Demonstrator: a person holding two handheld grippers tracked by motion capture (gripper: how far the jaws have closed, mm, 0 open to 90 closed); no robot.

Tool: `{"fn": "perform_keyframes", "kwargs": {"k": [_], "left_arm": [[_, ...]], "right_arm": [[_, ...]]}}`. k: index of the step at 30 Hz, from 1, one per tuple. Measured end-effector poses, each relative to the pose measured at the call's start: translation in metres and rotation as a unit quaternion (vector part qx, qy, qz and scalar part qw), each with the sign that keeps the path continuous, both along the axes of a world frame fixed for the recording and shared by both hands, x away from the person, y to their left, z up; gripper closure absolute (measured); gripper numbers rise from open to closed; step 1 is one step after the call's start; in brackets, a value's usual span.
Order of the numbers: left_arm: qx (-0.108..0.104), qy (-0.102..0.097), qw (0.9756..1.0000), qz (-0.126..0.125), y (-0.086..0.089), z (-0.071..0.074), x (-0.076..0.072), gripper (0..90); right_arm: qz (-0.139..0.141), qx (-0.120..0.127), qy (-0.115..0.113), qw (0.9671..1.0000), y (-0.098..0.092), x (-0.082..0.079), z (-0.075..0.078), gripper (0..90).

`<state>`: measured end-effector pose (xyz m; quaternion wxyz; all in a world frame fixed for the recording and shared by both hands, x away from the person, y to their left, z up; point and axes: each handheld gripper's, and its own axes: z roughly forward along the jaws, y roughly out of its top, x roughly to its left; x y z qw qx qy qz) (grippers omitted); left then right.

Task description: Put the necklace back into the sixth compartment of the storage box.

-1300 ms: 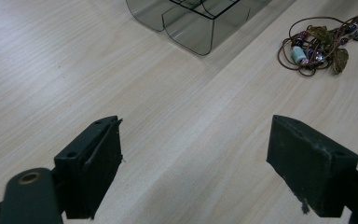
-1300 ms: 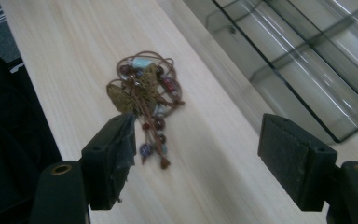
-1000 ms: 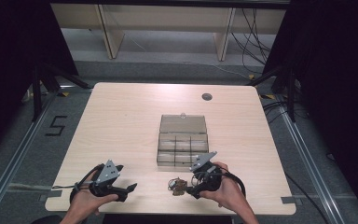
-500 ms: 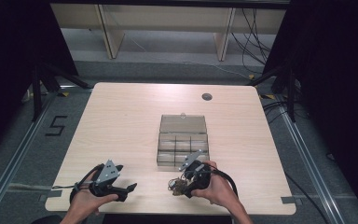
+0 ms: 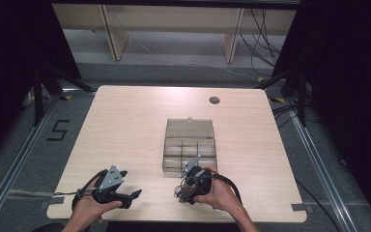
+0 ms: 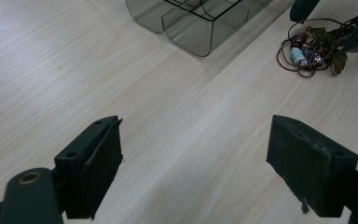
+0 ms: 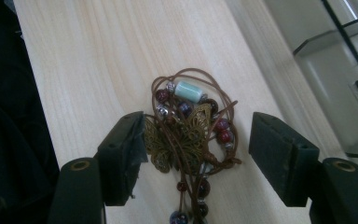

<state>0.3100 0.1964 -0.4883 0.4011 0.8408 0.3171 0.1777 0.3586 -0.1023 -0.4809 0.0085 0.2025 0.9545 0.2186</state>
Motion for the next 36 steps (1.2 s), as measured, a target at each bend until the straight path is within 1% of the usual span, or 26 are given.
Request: {"fn": "perform_keyframes", "kwargs": {"k": [1, 3, 5, 7, 11, 12, 14, 15, 16, 17, 18, 20, 21, 22, 23, 24, 25, 26, 27, 28, 29, 30, 31, 33, 35, 36], "left_arm": [[0.000, 0.000, 1.0000, -0.001, 0.000, 0.000, 0.000, 17.4], [0.000, 0.000, 1.0000, 0.000, 0.000, 0.000, 0.000, 17.4], [0.000, 0.000, 1.0000, 0.000, 0.000, 0.000, 0.000, 17.4], [0.000, 0.000, 1.0000, 0.000, 0.000, 0.000, 0.000, 17.4], [0.002, 0.001, 1.0000, -0.003, 0.000, 0.000, 0.000, 17.4], [0.001, 0.001, 1.0000, -0.002, 0.000, 0.000, 0.000, 17.4], [-0.001, 0.000, 1.0000, 0.001, 0.000, 0.000, 0.000, 17.4], [-0.005, 0.000, 1.0000, 0.002, -0.001, 0.000, 0.000, 17.4], [-0.005, 0.000, 1.0000, 0.002, -0.001, 0.000, 0.000, 17.4], [-0.006, 0.002, 1.0000, 0.004, -0.001, 0.000, -0.001, 17.4], [0.000, -0.001, 1.0000, -0.001, 0.000, 0.000, 0.000, 17.4], [-0.001, 0.000, 1.0000, 0.001, 0.000, 0.000, 0.000, 17.4], [-0.006, 0.001, 1.0000, 0.004, -0.001, 0.000, -0.001, 17.4], [-0.006, 0.003, 1.0000, 0.005, -0.001, 0.000, -0.001, 17.4], [-0.008, 0.003, 1.0000, 0.006, -0.001, 0.000, -0.001, 17.4], [0.004, 0.001, 1.0000, 0.000, 0.000, 0.001, 0.000, 17.4], [0.003, 0.002, 1.0000, 0.001, 0.000, 0.000, 0.000, 17.4], [0.005, 0.002, 1.0000, -0.001, 0.000, 0.000, 0.000, 17.4], [0.004, 0.002, 1.0000, 0.000, 0.000, 0.001, 0.000, 17.4], [0.004, 0.002, 1.0000, 0.000, 0.000, 0.001, 0.000, 17.4], [-0.003, 0.005, 1.0000, 0.006, -0.001, 0.000, -0.001, 17.4], [-0.003, 0.005, 1.0000, 0.006, -0.001, 0.000, -0.001, 17.4], [0.007, -0.001, 1.0000, 0.003, 0.001, 0.001, 0.000, 17.4], [0.007, -0.001, 1.0000, 0.003, 0.001, 0.001, 0.000, 17.4], [-0.015, 0.003, 0.9998, 0.012, -0.001, 0.000, -0.001, 17.4], [-0.013, 0.001, 0.9999, 0.009, 0.000, 0.000, -0.001, 17.4]], "right_arm": [[-0.010, -0.004, 0.005, 0.9999, 0.000, 0.000, -0.001, 37.8], [-0.011, -0.002, 0.007, 0.9999, 0.000, 0.000, -0.002, 38.7], [0.000, 0.000, 0.006, 1.0000, 0.000, 0.001, -0.002, 39.8], [0.003, 0.002, 0.010, 0.9999, 0.002, 0.001, -0.003, 41.0], [0.007, -0.005, 0.010, 0.9999, 0.005, 0.003, -0.005, 43.3], [0.007, -0.004, 0.013, 0.9999, 0.005, 0.003, -0.005, 44.5], [0.018, -0.007, 0.007, 0.9998, 0.006, 0.003, -0.005, 49.2], [0.019, -0.007, 0.009, 0.9997, 0.006, 0.003, -0.005, 51.4], [0.019, -0.007, 0.009, 0.9997, 0.006, 0.003, -0.005, 51.4], [0.015, -0.003, 0.021, 0.9997, 0.006, 0.002, -0.004, 57.4], [0.018, -0.007, 0.016, 0.9997, 0.006, 0.003, -0.004, 60.3], [0.026, -0.001, 0.021, 0.9994, 0.007, 0.003, -0.004, 63.4], [0.019, -0.003, 0.022, 0.9996, 0.007, 0.002, -0.003, 66.6], [0.019, -0.003, 0.022, 0.9996, 0.007, 0.002, -0.003, 66.6], [0.024, 0.016, 0.033, 0.9991, 0.007, 0.002, 0.000, 76.6], [0.025, 0.023, 0.032, 0.9989, 0.006, 0.002, 0.002, 78.9], [0.025, 0.027, 0.037, 0.9986, 0.005, 0.001, 0.004, 80.9], [0.024, 0.026, 0.037, 0.9987, 0.005, 0.000, 0.006, 83.1], [0.028, 0.030, 0.032, 0.9986, 0.005, 0.000, 0.007, 86.4], [0.028, 0.030, 0.032, 0.9986, 0.005, 0.000, 0.007, 86.4], [0.025, 0.027, 0.030, 0.9989, 0.007, -0.001, 0.008, 86.6], [0.038, 0.028, 0.025, 0.9986, 0.007, -0.001, 0.008, 86.6], [0.037, 0.023, 0.024, 0.9988, 0.008, -0.001, 0.009, 86.7], [0.040, 0.020, 0.024, 0.9987, 0.007, -0.003, 0.012, 86.7], [0.034, 0.016, 0.024, 0.9990, 0.006, -0.005, 0.018, 86.7], [0.042, 0.019, 0.022, 0.9987, 0.005, -0.004, 0.020, 86.7]]}}
